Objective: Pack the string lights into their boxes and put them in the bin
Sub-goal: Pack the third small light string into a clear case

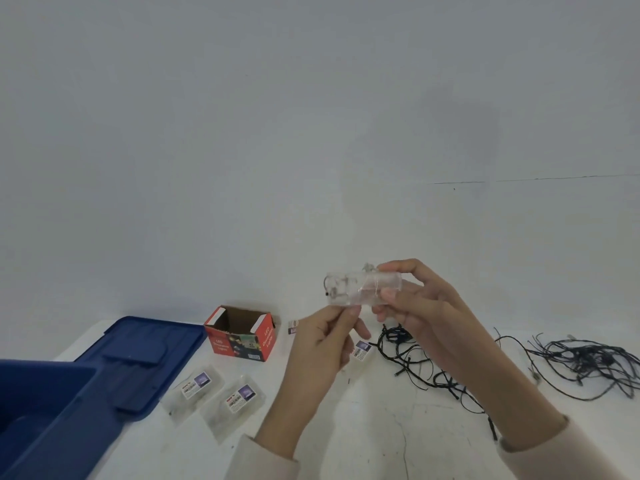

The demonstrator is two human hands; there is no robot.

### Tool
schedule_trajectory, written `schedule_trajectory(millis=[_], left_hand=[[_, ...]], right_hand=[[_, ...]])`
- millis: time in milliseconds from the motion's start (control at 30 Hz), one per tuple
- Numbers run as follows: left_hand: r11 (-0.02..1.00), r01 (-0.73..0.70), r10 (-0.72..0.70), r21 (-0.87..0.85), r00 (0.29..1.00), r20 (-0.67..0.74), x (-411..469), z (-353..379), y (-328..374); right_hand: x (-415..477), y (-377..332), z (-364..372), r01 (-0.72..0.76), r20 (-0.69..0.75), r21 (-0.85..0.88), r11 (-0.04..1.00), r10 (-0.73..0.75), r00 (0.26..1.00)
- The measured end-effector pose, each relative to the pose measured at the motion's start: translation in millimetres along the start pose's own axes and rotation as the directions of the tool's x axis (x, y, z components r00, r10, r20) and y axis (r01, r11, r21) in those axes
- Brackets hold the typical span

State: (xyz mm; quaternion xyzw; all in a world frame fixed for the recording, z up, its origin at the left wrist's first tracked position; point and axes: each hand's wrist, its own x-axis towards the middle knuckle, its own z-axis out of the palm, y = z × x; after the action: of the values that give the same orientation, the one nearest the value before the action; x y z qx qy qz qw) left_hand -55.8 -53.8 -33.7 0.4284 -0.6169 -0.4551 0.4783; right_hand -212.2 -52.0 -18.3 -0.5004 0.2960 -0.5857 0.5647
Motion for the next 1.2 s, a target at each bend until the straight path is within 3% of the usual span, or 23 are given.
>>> schedule_trajectory(millis=[233, 367, 500, 633, 733, 867, 1000, 1067, 1133, 1200], left_hand=[[0.997, -0.040, 0.042, 0.060, 0.999, -0.026, -2.8, 8.9, 0.9], [0.993, 0.085, -0.087, -0.080, 0.996, -0.024, -3.1, 9.6, 7.7], [0.963, 0.197, -0.196, -0.182, 0.980, 0.027, -6.0, 4.0, 6.7], [0.983, 0.174, -0.173, -0.050, 0.985, 0.028, -8.6, -0.8, 5.6], [0.978, 0.090, -0.089, 0.187, 0.996, -0.012, -8.3, -5.5, 7.3], [0.820, -0.036, 0.022, 0.571, 0.999, 0.031, -10.0, -9.2, 16.2], [0.593, -0.154, 0.188, 0.791, 0.981, 0.050, -9.3, -10.2, 33.8], [0.502, -0.273, 0.301, 0.820, 0.945, 0.131, -5.9, -13.2, 39.2], [0.448, -0.386, 0.358, 0.807, 0.904, 0.233, 0.4, -18.4, 43.0], [0.464, -0.409, 0.357, 0.785, 0.898, 0.257, 8.5, -24.8, 43.0]], right_hand=[[3.9, 5.2, 8.6, 0.005, -0.108, -0.138, 0.990, -0.020, 0.994], [0.8, 4.1, 11.8, 0.044, -0.109, -0.341, 0.939, -0.086, 0.990], [2.3, 1.9, 9.2, 0.111, -0.168, -0.338, 0.935, -0.176, 0.970], [3.8, 3.9, 4.6, 0.174, -0.190, -0.411, 0.895, -0.271, 0.944], [3.6, 6.5, 1.5, 0.172, -0.198, -0.525, 0.834, -0.317, 0.928], [0.8, 5.0, 0.3, 0.157, -0.177, -0.663, 0.732, -0.356, 0.917], [-2.5, 8.7, 0.8, 0.154, -0.034, -0.840, 0.520, -0.334, 0.942], [-5.5, 10.3, -2.1, 0.139, 0.030, -0.881, 0.452, -0.241, 0.970], [-9.7, 5.3, -3.7, 0.110, 0.079, -0.873, 0.476, -0.085, 0.993], [-14.4, -3.5, -4.1, 0.038, 0.110, -0.732, 0.681, 0.063, 0.992]])
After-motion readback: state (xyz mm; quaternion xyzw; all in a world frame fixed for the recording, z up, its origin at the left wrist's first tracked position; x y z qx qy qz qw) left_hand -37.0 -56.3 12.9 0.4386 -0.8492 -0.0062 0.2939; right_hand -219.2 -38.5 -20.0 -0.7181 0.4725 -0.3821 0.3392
